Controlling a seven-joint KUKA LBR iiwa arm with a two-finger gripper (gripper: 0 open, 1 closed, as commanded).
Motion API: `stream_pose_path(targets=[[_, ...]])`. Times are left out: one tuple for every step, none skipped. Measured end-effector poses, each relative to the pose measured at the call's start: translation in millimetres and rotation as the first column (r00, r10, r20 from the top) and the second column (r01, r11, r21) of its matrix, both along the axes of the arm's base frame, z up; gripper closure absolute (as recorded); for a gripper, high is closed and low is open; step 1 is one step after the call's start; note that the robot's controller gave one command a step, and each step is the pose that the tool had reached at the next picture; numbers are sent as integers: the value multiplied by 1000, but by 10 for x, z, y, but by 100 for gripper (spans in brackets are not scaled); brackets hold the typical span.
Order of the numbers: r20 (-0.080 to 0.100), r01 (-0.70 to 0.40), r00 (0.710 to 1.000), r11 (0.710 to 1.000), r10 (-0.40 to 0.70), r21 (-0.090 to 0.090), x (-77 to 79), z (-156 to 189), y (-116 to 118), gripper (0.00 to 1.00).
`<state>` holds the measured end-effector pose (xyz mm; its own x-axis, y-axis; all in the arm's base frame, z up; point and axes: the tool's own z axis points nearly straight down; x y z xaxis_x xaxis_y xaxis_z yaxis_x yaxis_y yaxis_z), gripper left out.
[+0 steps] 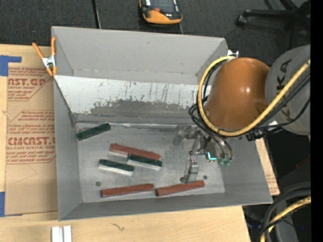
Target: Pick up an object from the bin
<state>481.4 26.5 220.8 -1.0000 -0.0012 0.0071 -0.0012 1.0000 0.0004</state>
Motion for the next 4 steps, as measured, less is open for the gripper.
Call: stream_pose_path(targets=[[8,1,1000,1000,-1,0,17,35,-1,0],[12,-93,996,996,93,-1,21,-717,-198,0],[8,-21,1000,1000,21,1,337,-718,625,0],[7,-104,995,995,104,0,105,-785,-57,0]])
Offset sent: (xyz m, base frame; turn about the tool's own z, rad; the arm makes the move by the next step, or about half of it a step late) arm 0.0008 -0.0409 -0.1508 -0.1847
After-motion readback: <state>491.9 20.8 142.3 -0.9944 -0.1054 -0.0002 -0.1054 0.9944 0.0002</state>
